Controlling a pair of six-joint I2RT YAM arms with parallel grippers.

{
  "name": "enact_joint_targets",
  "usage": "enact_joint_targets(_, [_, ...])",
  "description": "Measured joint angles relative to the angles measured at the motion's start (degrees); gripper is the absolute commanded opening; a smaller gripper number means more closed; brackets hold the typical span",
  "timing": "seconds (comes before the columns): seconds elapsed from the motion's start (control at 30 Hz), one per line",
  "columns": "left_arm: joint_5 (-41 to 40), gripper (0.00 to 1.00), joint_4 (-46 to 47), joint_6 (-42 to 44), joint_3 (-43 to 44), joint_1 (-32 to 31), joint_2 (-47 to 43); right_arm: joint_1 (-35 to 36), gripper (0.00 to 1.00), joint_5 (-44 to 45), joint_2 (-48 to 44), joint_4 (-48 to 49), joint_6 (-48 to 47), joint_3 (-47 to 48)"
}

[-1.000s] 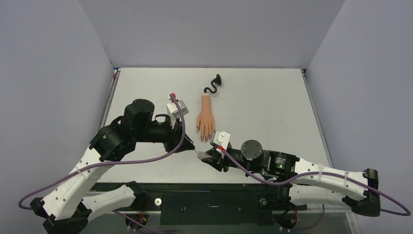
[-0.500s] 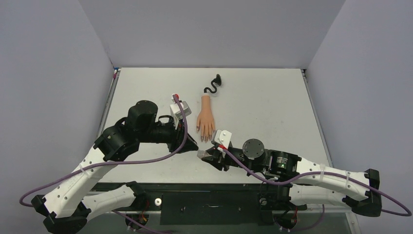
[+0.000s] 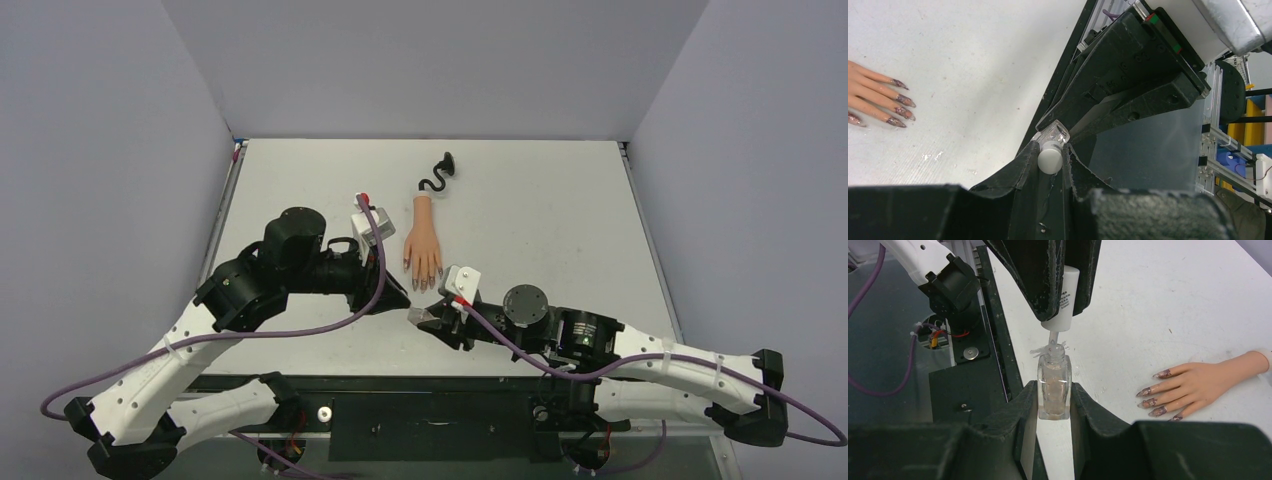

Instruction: Paint the nails

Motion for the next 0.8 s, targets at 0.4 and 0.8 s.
enact_joint_targets(0.4, [-0.5, 0.0, 2.0, -0.7, -0.9, -0.9, 0.2, 0.0, 0.0, 0.2, -2.2, 0.2, 0.2, 0.0])
enact_joint_targets(0.8, [-0.4, 0.0, 3.7, -1.6, -1.9, -1.8, 0.4, 0.0, 0.0, 0.7, -2.4, 0.5, 0.4, -0.1])
